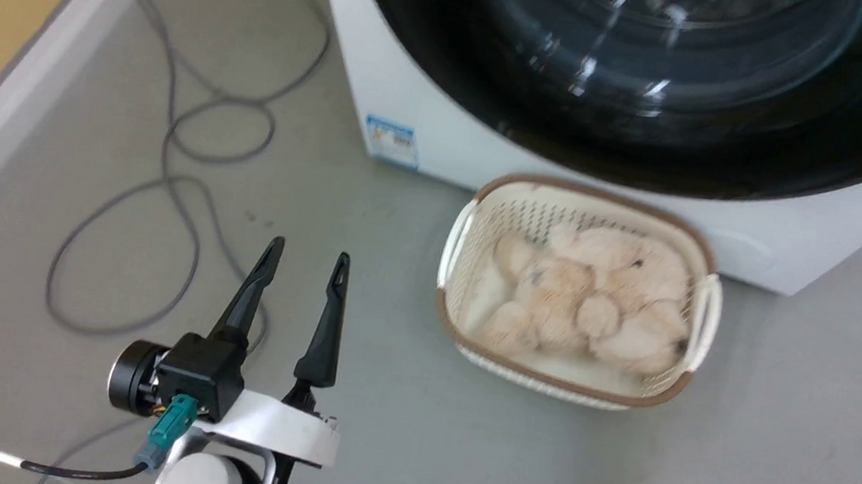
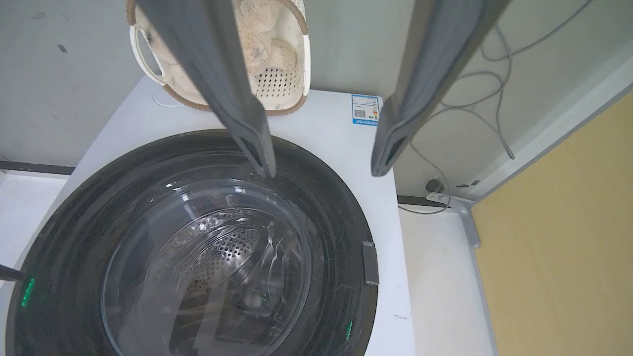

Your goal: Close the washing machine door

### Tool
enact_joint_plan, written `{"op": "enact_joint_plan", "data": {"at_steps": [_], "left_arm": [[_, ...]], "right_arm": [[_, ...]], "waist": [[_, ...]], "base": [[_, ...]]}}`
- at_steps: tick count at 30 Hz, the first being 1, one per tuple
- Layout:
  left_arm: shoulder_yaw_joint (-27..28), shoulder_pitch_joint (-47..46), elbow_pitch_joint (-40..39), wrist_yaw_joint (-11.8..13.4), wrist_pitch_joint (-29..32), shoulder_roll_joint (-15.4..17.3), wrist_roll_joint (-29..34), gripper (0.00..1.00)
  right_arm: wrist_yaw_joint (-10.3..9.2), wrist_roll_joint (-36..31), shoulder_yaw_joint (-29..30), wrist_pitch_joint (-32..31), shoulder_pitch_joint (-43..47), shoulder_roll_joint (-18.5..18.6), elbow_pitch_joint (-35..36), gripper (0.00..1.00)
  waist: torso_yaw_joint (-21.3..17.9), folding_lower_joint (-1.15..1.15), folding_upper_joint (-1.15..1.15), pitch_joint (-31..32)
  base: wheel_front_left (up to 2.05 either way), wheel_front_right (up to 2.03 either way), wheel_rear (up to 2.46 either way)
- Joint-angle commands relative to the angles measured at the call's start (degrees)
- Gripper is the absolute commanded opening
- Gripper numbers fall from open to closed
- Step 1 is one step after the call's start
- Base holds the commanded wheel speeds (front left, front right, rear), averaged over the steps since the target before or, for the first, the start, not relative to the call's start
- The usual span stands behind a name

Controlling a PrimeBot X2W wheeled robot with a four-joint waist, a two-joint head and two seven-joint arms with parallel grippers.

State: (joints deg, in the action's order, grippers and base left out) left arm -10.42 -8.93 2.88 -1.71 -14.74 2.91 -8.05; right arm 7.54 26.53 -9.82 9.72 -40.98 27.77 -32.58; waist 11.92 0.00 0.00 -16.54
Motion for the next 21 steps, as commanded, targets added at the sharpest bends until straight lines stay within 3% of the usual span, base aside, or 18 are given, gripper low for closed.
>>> {"op": "enact_joint_plan", "data": {"at_steps": [1, 11, 21], "left_arm": [[0.3, 0.7, 0.2, -0.1, -0.3, 0.0, 0.4, 1.00], [2.7, 4.2, 1.9, -1.0, -0.3, 0.0, 0.1, 1.00], [3.8, 8.1, 3.4, -0.8, -0.3, 0.0, 0.1, 1.00]], "right_arm": [[-0.05, 0.3, -0.3, 0.5, 1.5, -0.5, 0.7, 0.00], [-0.05, 1.0, 2.3, 4.0, 19.9, -5.7, 11.7, 0.00], [-0.05, -9.0, 10.5, 3.2, 37.9, -15.0, 23.7, 0.00]], "waist": [[-2.1, 0.00, 0.00, 2.9], [-6.3, 0.00, 0.00, 10.6], [-8.5, 0.00, 0.00, 13.9]], "base": [[0.00, 0.00, 0.00], [0.00, 0.00, 0.00], [0.00, 0.00, 0.00]]}}
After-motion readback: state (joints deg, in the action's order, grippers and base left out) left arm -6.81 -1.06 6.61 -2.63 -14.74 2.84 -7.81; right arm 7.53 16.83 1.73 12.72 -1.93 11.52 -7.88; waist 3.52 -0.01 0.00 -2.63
